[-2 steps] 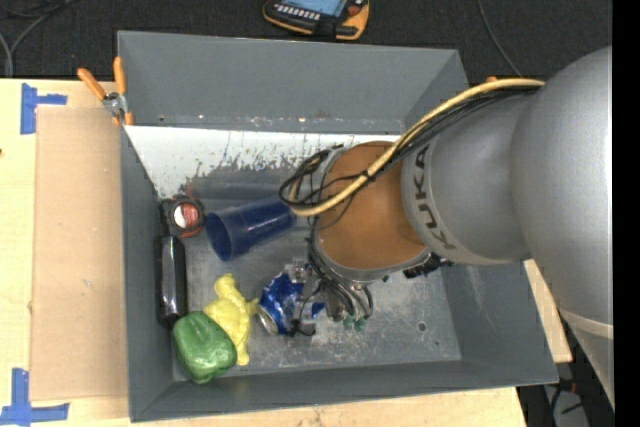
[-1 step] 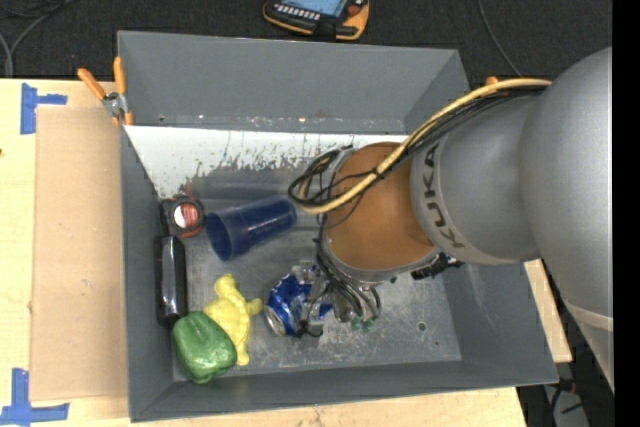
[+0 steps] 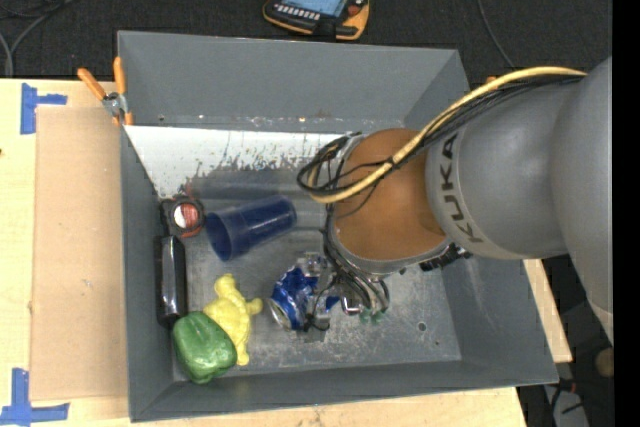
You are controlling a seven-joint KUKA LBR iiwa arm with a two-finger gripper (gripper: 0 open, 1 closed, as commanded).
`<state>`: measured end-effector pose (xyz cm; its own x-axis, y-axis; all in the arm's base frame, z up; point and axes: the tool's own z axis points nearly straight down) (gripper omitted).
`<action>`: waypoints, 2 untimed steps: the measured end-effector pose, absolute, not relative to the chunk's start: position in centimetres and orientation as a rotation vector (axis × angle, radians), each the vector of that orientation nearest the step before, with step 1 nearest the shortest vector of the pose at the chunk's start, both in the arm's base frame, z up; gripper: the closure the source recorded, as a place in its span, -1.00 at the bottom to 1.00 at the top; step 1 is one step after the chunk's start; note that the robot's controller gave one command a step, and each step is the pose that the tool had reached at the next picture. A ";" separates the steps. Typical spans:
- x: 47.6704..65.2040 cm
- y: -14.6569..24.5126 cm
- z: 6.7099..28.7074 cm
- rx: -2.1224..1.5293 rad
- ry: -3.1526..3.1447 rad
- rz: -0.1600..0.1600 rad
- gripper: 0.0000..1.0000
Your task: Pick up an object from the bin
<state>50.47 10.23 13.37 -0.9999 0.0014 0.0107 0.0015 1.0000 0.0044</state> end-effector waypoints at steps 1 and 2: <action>49.6 10.1 16.3 0.019 -3.117 -0.002 1.00; 48.6 9.7 12.1 -0.092 -3.119 -0.004 1.00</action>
Offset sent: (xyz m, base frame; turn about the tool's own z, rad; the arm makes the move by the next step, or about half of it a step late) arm -0.0237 -0.0064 -0.0354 0.0787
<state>48.57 9.72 12.07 -0.9980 0.0592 0.0217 0.0592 0.9982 0.0018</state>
